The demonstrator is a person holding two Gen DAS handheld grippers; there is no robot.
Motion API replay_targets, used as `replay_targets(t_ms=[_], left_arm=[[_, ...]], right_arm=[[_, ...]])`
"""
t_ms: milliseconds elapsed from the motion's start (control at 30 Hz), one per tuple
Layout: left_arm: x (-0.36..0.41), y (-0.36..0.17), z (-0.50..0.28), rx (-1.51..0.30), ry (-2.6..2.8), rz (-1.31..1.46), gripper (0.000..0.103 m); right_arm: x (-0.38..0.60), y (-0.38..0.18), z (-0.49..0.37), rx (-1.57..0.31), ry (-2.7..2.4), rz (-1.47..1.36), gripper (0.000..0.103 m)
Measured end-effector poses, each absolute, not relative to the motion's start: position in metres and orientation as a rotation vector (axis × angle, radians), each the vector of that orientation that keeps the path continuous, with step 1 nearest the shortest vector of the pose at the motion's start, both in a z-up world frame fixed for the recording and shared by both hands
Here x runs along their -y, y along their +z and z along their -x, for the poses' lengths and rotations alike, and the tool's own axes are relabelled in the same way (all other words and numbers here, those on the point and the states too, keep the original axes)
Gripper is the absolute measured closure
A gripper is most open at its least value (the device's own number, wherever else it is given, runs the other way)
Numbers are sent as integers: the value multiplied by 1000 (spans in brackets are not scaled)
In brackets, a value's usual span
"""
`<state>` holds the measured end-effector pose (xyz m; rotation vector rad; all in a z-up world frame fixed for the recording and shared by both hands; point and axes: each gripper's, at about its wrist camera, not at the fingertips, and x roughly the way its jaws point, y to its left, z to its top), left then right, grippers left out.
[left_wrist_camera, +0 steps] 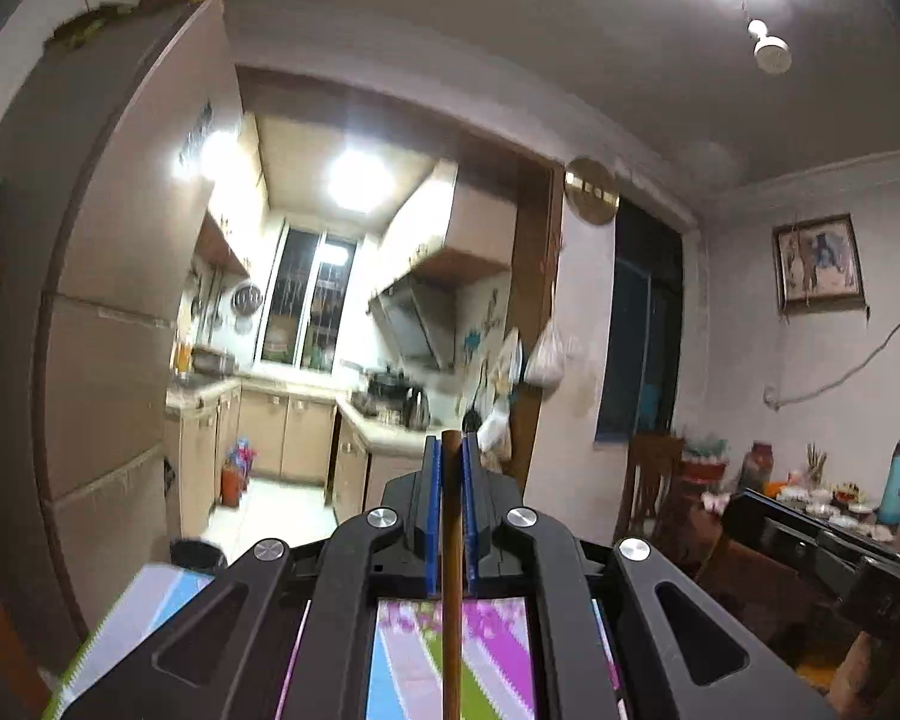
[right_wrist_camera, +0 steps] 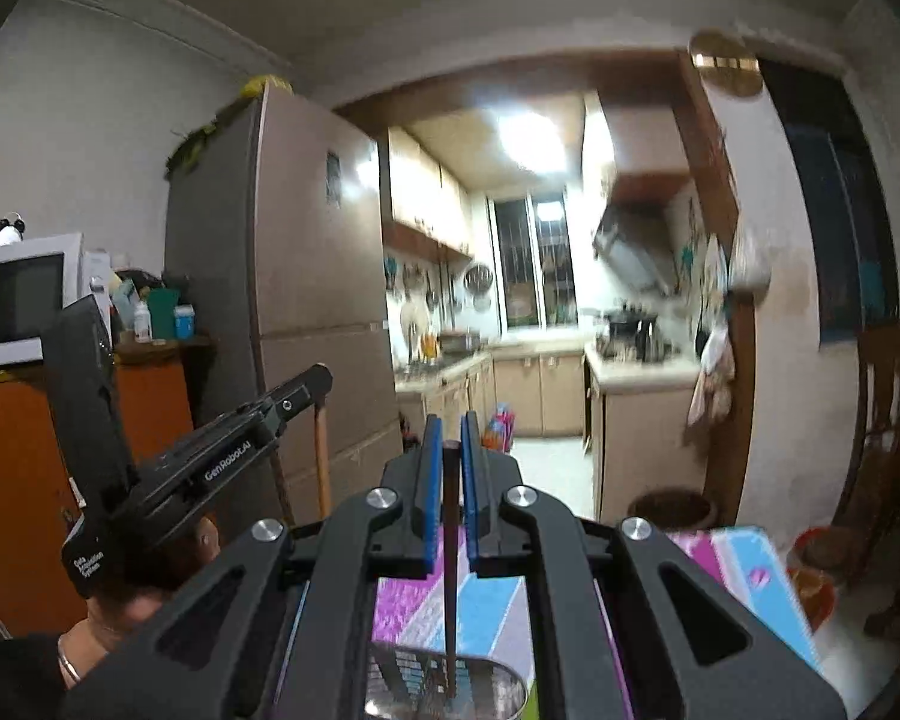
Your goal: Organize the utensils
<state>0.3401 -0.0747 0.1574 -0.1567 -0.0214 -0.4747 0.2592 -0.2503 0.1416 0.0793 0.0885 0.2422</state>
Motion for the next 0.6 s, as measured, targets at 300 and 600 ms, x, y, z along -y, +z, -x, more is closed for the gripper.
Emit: replay_targets(t_ms=[300, 600], left_arm=[[69, 90, -374, -142, -478, 135, 95], [8, 142, -315, -18, -428, 179, 95]], right_arm=[[243, 79, -294, -298, 261, -125, 96], [280, 129, -234, -187, 164, -83, 91]])
